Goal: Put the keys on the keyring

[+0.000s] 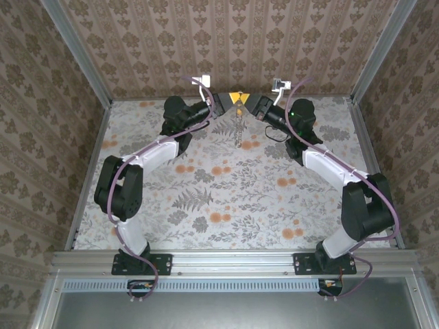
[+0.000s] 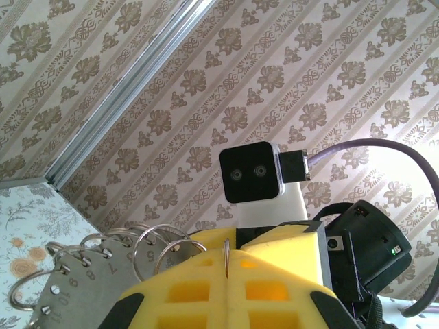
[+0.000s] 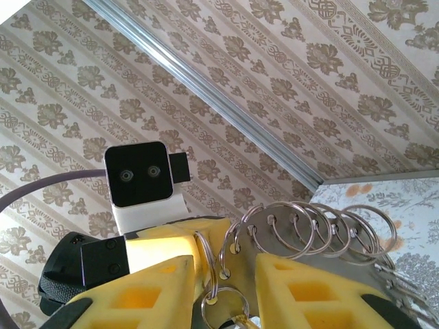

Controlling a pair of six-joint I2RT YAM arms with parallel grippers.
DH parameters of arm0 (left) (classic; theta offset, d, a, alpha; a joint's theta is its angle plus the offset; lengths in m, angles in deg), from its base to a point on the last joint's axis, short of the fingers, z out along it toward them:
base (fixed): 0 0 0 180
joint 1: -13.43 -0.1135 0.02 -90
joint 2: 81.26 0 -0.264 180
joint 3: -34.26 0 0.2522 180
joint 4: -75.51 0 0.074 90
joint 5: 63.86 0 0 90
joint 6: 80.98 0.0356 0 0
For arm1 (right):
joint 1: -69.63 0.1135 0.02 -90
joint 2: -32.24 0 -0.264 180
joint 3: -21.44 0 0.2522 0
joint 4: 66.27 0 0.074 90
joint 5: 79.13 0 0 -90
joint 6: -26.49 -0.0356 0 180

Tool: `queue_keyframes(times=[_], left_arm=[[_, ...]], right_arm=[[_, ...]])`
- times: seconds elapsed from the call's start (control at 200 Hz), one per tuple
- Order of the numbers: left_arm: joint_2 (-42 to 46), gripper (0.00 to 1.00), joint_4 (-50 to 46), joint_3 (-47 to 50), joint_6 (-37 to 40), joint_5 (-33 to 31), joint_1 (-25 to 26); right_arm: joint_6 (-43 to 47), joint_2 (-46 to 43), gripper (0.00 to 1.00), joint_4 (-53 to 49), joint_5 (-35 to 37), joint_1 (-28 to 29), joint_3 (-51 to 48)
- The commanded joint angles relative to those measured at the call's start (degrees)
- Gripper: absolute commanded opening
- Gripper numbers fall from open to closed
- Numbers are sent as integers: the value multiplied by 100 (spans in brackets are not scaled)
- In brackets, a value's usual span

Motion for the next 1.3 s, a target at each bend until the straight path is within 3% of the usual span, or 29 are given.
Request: queue_keyframes(times=[0.0,0.495,0.605,0.73,0.905,1.005,1.295], left_arm=[[-8,0,437,-12,-101,-32,-1],[-17,0,486,-17,-128,-21,-1],[-32,0,488,-12,-127,-22,3],[-51,0,498,-29,-136,-6,8],[-50,0,385,-99,-93,106,-64],[41,21,298,-61,-25,236,-235],[306,37,-608,-298,543,1088,-844]], right_arm=[[-99,36,30,296,-39,40,274],[-375,242,24,519,-104,52,340],[-390,261,17,534,-118,52,345],[-388,273,0,525,-163,45,401],[-180,283,0,145,-315,-20,578],[59,251,0,-316,-509,-149,732],[1455,277,0,-2484,-1411,-332,1728]])
